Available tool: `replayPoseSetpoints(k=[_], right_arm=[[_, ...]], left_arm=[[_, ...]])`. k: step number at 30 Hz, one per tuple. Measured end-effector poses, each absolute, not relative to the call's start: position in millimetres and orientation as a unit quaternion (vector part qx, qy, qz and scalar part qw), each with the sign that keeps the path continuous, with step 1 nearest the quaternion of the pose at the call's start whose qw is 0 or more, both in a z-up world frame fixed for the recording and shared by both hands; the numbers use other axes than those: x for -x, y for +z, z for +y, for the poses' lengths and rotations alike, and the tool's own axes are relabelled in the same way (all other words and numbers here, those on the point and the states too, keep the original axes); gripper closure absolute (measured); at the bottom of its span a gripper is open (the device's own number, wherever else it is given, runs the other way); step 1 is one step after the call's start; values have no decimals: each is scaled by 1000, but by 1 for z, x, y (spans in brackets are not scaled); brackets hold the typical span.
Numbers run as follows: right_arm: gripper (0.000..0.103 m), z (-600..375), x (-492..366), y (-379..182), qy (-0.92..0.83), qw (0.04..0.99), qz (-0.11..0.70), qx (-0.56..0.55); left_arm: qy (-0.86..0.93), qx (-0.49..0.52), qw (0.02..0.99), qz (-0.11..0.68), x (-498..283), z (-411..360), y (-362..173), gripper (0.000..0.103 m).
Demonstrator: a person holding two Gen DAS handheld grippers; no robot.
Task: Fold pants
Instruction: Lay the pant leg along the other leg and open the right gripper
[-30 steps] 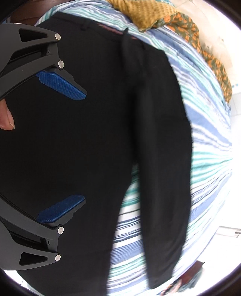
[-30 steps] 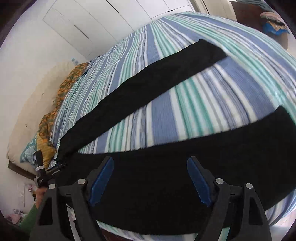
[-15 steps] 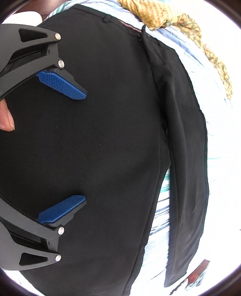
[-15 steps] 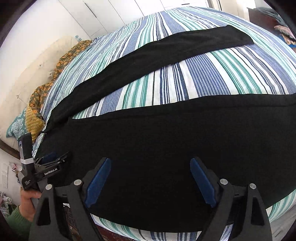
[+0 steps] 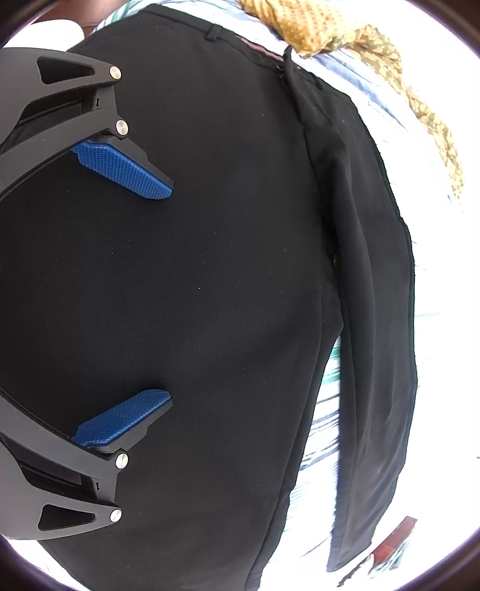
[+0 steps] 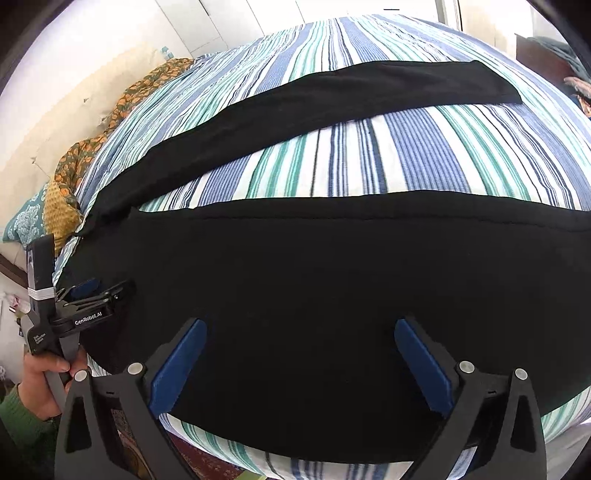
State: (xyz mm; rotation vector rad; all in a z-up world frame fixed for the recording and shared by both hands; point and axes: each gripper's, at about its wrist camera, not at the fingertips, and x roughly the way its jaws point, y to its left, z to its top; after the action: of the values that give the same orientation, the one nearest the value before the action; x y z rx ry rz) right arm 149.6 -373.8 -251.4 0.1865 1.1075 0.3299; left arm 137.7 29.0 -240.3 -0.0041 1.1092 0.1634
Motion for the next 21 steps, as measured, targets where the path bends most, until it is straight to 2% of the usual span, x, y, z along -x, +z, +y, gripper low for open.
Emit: replayPoseSetpoints(k=[5, 8, 12, 15, 18, 21], right_arm=[[2, -461, -158, -247, 70, 826, 543, -133], [3, -525, -172, -233, -24, 822, 546, -157], [3, -538, -226, -191, -12, 850, 514, -115], [3, -523, -292, -165, 43, 865, 486, -118], [3, -528, -366, -149, 49, 879, 457, -128], [3, -557, -439, -152, 34, 882, 446, -149]], left_arm=[[57, 18, 820, 569, -141, 41, -223, 1], [80, 43, 845, 527, -151, 68, -192, 1], [124, 81, 862, 484, -193, 115, -172, 1], [171, 90, 863, 467, -219, 146, -191, 1], [169, 92, 850, 491, -229, 166, -234, 0], [150, 134, 868, 454, -213, 175, -245, 0]])
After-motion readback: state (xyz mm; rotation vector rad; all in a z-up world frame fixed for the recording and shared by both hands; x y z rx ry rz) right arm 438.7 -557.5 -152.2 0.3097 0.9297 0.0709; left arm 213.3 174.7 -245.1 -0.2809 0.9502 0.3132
